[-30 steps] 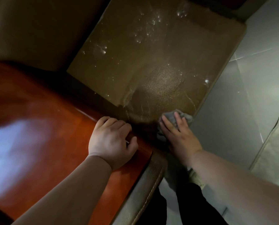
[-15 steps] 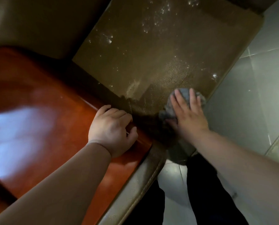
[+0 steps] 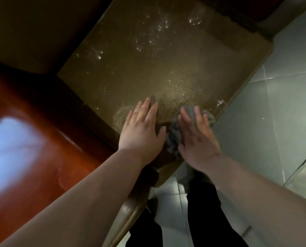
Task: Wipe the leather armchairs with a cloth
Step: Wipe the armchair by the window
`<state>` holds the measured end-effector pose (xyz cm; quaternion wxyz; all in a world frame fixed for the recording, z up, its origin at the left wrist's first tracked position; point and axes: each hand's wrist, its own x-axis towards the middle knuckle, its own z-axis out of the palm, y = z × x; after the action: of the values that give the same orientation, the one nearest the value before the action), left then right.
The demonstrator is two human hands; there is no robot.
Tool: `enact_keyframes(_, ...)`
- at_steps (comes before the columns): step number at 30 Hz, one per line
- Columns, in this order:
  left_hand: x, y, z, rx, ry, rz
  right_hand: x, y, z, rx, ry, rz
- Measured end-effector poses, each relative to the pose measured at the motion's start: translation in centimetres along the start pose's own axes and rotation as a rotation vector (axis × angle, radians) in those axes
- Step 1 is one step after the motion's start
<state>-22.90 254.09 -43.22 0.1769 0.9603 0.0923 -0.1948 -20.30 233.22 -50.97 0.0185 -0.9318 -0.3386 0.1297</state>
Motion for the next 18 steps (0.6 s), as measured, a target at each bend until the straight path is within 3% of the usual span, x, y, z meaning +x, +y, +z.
enact_keyframes(3,3.8,1.4,2.2,0.008,0.206,-0.076,5.7,6.7,-1.6,0.063,0.067,0.389)
enact_keyframes(5,5.8,2.0,3.4,-0.056,0.348,-0.229,7.4,8.4,-2.3,0.137,0.091,0.520)
enact_keyframes(8,7.7,3.2,5.1,-0.152,0.398,-0.458,4.8,6.1,-1.1,0.175,0.130,0.270)
enact_keyframes(11,8.0,3.4,6.2,-0.082,0.426,-0.473,-0.2,4.9,0.6,0.177,0.141,-0.035)
enact_keyframes(13,8.0,3.1,6.6,-0.071,0.464,-0.469,0.9,8.2,0.1,0.173,0.131,-0.112)
enact_keyframes(15,8.1,2.8,7.0,-0.072,0.496,-0.467,4.4,11.4,-1.1,0.167,0.126,0.024)
enact_keyframes(18,8.1,3.0,7.2,-0.062,0.515,-0.458,9.4,14.8,-3.1,0.269,0.179,0.392)
